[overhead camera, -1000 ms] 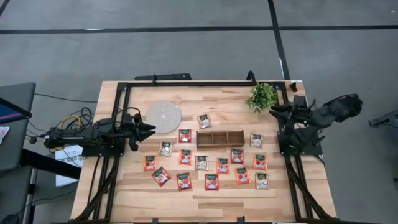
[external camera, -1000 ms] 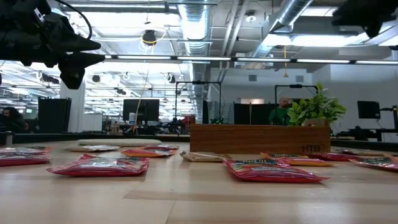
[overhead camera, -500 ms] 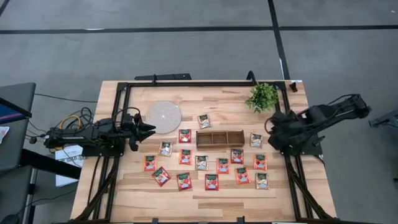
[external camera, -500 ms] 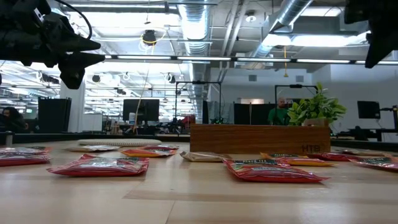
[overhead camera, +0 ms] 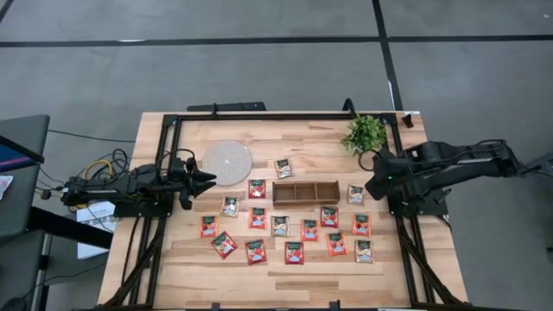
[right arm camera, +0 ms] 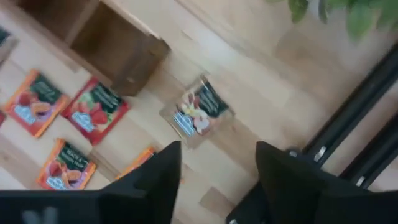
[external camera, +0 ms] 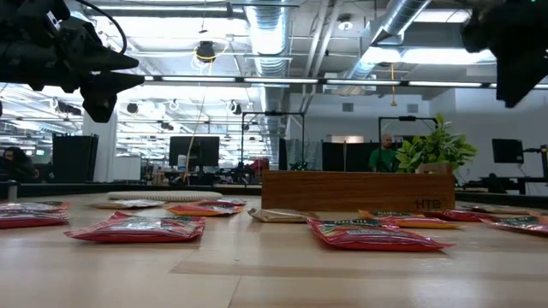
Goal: Pick & Place Tea
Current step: Put the yellow tea bag into the right section of the wooden organizer
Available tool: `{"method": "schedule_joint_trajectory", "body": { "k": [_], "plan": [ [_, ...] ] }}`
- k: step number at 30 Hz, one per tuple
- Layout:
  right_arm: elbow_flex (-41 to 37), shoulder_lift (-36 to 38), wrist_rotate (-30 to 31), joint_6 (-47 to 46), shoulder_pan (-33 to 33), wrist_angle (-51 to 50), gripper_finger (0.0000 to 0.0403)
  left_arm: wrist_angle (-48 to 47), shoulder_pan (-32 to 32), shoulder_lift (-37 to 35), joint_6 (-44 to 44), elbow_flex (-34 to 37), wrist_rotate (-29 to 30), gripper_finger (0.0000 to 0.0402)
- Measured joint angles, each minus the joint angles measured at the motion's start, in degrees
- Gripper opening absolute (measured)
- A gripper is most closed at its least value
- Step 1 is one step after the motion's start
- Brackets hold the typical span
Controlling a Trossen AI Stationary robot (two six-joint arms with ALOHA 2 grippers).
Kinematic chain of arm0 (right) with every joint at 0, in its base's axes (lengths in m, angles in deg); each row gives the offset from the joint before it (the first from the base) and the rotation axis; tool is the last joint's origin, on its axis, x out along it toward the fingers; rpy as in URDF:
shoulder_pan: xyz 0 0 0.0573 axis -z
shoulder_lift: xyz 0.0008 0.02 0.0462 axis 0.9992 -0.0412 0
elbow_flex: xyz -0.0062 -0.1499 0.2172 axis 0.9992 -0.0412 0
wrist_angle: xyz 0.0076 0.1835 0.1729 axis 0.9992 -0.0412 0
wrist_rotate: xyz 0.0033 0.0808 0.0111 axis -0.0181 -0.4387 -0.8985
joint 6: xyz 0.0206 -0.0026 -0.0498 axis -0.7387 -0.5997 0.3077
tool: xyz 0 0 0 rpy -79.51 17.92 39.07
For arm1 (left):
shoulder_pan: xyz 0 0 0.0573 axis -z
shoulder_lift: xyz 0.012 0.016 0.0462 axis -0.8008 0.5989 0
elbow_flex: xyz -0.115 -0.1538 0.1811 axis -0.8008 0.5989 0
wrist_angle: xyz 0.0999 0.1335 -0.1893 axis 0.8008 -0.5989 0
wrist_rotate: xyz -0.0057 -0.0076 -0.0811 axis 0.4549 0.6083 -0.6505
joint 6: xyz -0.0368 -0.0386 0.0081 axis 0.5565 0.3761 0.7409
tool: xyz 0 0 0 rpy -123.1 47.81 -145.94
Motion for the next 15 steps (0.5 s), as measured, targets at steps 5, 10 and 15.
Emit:
{"method": "schedule_joint_trajectory", "body": {
  "k": [5, 10, 15],
  "plan": [
    [-5.59, -0.99, -2.75, -5.27, 3.63, 3.42, 0.0238, 0.0, 0.0, 0.0, 0.04, 0.0, -0.02, 0.0129],
    [-5.18, -3.52, -0.16, -8.32, 6.85, 8.35, 0.0234, 0.16, 0.0, 0.02, -0.02, 0.0, -0.07, 0.0129],
    [-5.19, -8.7, -4.37, -12.95, 8.74, 9.5, 0.0227, 0.85, 0.0, 0.02, -0.02, 0.07, 0.1, 0.0129]
  ]
}}
